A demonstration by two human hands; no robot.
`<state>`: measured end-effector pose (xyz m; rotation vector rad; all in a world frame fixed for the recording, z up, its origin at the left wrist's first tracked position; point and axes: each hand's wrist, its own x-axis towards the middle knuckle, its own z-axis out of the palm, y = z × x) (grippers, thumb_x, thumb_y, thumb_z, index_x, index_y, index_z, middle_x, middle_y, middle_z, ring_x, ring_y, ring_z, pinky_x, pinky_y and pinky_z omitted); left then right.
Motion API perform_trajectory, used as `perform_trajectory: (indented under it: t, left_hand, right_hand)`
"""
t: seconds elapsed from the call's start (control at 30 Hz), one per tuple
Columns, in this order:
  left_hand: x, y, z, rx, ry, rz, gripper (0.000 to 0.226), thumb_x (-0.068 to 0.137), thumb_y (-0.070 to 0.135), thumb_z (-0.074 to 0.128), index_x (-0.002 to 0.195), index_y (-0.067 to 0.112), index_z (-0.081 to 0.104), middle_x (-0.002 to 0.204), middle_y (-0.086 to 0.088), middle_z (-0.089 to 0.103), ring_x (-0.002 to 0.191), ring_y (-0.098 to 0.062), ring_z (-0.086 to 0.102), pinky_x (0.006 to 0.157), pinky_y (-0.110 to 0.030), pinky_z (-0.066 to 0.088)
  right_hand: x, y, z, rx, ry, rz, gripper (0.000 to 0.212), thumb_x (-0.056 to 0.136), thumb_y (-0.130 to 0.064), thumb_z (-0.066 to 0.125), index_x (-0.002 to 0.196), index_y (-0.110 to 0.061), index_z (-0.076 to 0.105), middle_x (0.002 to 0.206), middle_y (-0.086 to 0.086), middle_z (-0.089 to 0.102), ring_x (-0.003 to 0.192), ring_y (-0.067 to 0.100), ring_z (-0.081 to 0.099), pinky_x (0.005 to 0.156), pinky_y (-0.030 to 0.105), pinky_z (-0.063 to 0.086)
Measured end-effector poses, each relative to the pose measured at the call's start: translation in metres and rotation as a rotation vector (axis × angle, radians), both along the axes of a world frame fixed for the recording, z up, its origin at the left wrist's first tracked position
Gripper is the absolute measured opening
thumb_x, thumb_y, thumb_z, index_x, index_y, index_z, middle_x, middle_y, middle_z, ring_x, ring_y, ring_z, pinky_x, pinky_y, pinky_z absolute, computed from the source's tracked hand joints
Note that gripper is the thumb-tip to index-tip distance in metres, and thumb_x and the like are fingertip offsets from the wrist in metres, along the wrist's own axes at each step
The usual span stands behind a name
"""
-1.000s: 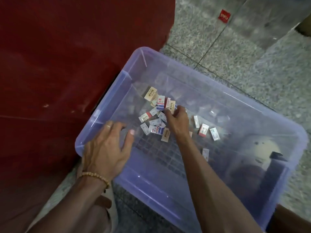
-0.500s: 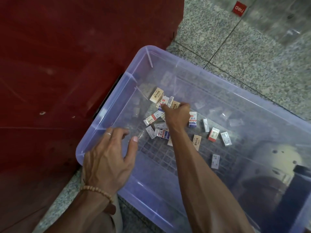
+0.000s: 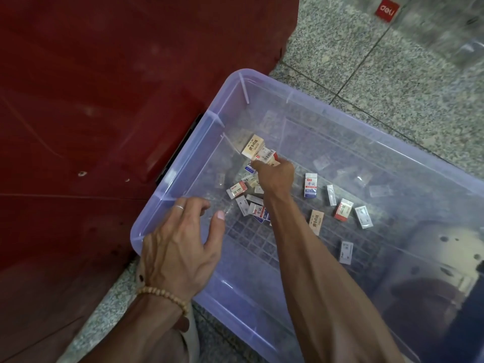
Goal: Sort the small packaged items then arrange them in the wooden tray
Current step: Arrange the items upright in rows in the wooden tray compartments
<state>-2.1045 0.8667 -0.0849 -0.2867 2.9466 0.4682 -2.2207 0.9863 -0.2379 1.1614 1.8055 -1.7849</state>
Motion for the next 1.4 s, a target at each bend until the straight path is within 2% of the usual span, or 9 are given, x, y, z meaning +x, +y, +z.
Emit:
perform_trajectory:
  t: [0.2,0.37,0.57,0.8,0.97,1.1,1.23,1.33,1.4]
  left_hand:
    - [0.000,-0.001,0.000,-0.007,0.009,-0.016,0.038,0.090,0.052,0.038,0.098,0.022,0.059,0.098,0.006,0.065,0.080,-0.018,0.065,0.063,-0.028,0.048]
    - [0.001,-0.002,-0.002,0.005,0.013,-0.015,0.036,0.090,0.051,0.040,0.099,0.022,0.059,0.099,0.006,0.065,0.081,-0.017,0.065,0.063,-0.030,0.051]
    - [0.001,-0.003,-0.003,0.018,0.025,-0.022,0.033,0.090,0.049,0.043,0.098,0.021,0.059,0.097,0.004,0.065,0.077,-0.018,0.065,0.062,-0.030,0.050]
    - [0.000,-0.003,0.000,0.005,-0.008,-0.014,0.043,0.089,0.054,0.035,0.102,0.021,0.059,0.100,0.002,0.066,0.078,-0.023,0.066,0.066,-0.038,0.053]
    - [0.000,-0.002,0.006,0.028,-0.053,-0.037,0.039,0.093,0.051,0.036,0.107,0.021,0.058,0.108,0.002,0.063,0.086,-0.022,0.065,0.072,-0.040,0.053]
    - [0.000,0.004,0.021,0.178,-0.025,-0.051,0.031,0.098,0.040,0.041,0.109,0.017,0.060,0.107,0.003,0.059,0.098,-0.019,0.061,0.080,-0.038,0.052]
    - [0.002,0.026,0.052,0.412,-0.006,0.005,0.028,0.099,0.040,0.043,0.111,0.020,0.058,0.100,0.006,0.062,0.092,-0.011,0.059,0.081,-0.032,0.051]
    - [0.004,0.043,0.082,0.729,-0.057,0.191,0.020,0.098,0.033,0.049,0.106,0.020,0.062,0.094,0.002,0.071,0.086,-0.013,0.067,0.078,-0.034,0.055]
    - [0.007,0.048,0.104,0.951,-0.047,0.311,0.011,0.096,0.025,0.056,0.099,0.019,0.065,0.085,-0.002,0.073,0.074,-0.015,0.071,0.065,-0.034,0.058]
  right_hand:
    - [-0.007,-0.005,0.000,-0.138,-0.054,-0.119,0.032,0.078,0.002,0.076,0.108,-0.009,0.071,0.093,0.006,0.074,0.082,0.023,0.074,0.076,0.048,0.062]
    - [0.000,-0.007,-0.002,-0.062,0.033,-0.081,0.032,0.081,-0.005,0.079,0.106,-0.017,0.063,0.086,-0.004,0.067,0.079,0.016,0.072,0.075,0.039,0.062]
    - [0.014,0.016,0.002,-0.229,0.051,-0.126,0.018,0.084,0.000,0.072,0.101,-0.006,0.071,0.090,0.011,0.076,0.070,0.020,0.073,0.062,0.031,0.059]
    - [0.057,0.042,0.043,-0.450,0.060,-0.246,0.012,0.084,0.006,0.068,0.093,-0.003,0.066,0.084,0.015,0.069,0.082,0.030,0.071,0.083,0.049,0.059]
    - [0.074,0.062,0.100,-0.601,0.106,-0.269,0.020,0.091,0.008,0.058,0.077,-0.006,0.058,0.060,0.005,0.062,0.050,0.012,0.065,0.044,0.021,0.049]
    - [0.081,0.065,0.144,-0.648,0.167,-0.232,0.016,0.090,0.007,0.058,0.081,-0.006,0.063,0.067,0.006,0.064,0.056,0.013,0.063,0.048,0.021,0.050]
    - [0.087,0.059,0.187,-0.706,0.220,-0.186,0.018,0.090,0.007,0.058,0.078,-0.007,0.063,0.062,0.004,0.065,0.053,0.012,0.061,0.047,0.021,0.049]
    - [0.094,0.051,0.219,-0.760,0.267,-0.148,0.016,0.089,0.004,0.059,0.079,-0.007,0.062,0.063,0.005,0.064,0.052,0.013,0.061,0.048,0.023,0.049]
    - [0.100,0.046,0.237,-0.812,0.319,-0.134,0.011,0.082,0.001,0.065,0.091,-0.004,0.062,0.072,0.009,0.064,0.058,0.016,0.063,0.053,0.025,0.052]
